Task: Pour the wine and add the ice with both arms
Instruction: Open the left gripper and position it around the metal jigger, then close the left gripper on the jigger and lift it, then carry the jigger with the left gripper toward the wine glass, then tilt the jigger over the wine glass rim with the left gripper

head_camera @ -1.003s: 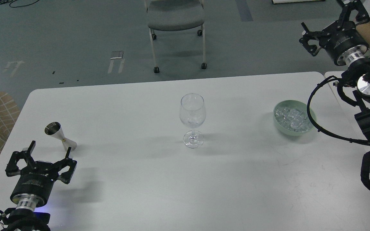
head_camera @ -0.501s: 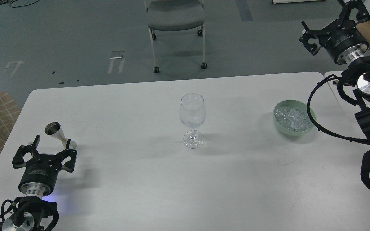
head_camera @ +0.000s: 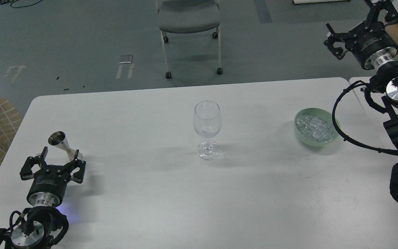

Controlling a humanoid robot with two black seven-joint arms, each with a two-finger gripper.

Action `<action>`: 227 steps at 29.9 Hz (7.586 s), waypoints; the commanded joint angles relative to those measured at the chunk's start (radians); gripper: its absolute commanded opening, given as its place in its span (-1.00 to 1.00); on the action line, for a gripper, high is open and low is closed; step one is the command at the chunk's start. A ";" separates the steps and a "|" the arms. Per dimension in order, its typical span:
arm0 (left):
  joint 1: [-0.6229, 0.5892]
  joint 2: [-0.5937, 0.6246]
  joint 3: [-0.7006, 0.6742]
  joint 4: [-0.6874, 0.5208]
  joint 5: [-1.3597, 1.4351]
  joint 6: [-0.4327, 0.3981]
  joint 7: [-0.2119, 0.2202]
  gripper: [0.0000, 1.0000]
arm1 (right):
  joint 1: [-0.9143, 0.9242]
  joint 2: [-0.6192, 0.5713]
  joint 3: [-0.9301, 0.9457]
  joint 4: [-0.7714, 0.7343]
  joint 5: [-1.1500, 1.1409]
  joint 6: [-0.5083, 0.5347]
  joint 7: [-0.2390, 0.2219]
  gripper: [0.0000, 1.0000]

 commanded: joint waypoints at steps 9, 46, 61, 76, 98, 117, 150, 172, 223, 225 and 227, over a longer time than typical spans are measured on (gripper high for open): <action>-0.058 -0.025 -0.002 0.109 -0.003 -0.006 0.010 0.70 | -0.002 -0.023 -0.001 0.003 0.000 0.001 0.000 1.00; -0.153 -0.031 -0.005 0.246 -0.029 -0.098 0.010 0.16 | 0.012 -0.024 -0.003 -0.002 -0.001 0.001 0.000 1.00; -0.157 -0.043 -0.002 0.246 -0.027 -0.122 0.012 -0.21 | 0.003 -0.024 -0.006 -0.002 -0.001 0.000 0.000 1.00; -0.153 -0.045 -0.002 0.244 -0.027 -0.157 0.013 -0.41 | 0.000 -0.024 -0.006 -0.002 -0.003 0.000 0.000 1.00; -0.146 -0.053 -0.005 0.169 -0.056 -0.153 0.015 -0.53 | 0.008 -0.024 -0.006 -0.003 -0.003 0.000 0.000 1.00; -0.153 -0.017 0.000 0.119 -0.059 -0.153 -0.113 -0.61 | 0.009 -0.032 -0.006 -0.003 -0.003 0.000 0.000 1.00; -0.189 0.082 0.093 -0.119 -0.056 -0.023 0.009 -1.00 | -0.002 -0.033 -0.008 -0.002 -0.003 -0.002 0.000 1.00; -0.443 0.001 0.345 -0.107 -0.055 0.045 0.068 -1.00 | -0.006 -0.038 -0.008 0.003 -0.003 0.000 0.000 1.00; -0.466 -0.056 0.524 -0.171 0.022 0.054 0.125 -1.00 | 0.006 -0.076 -0.009 -0.008 -0.003 0.001 0.000 1.00; -0.472 -0.048 0.526 -0.171 0.034 0.054 0.127 -1.00 | 0.006 -0.075 -0.008 -0.008 -0.003 0.001 0.000 1.00; -0.478 -0.043 0.526 -0.171 0.034 0.054 0.128 -1.00 | 0.006 -0.075 -0.009 -0.006 -0.003 0.001 0.000 1.00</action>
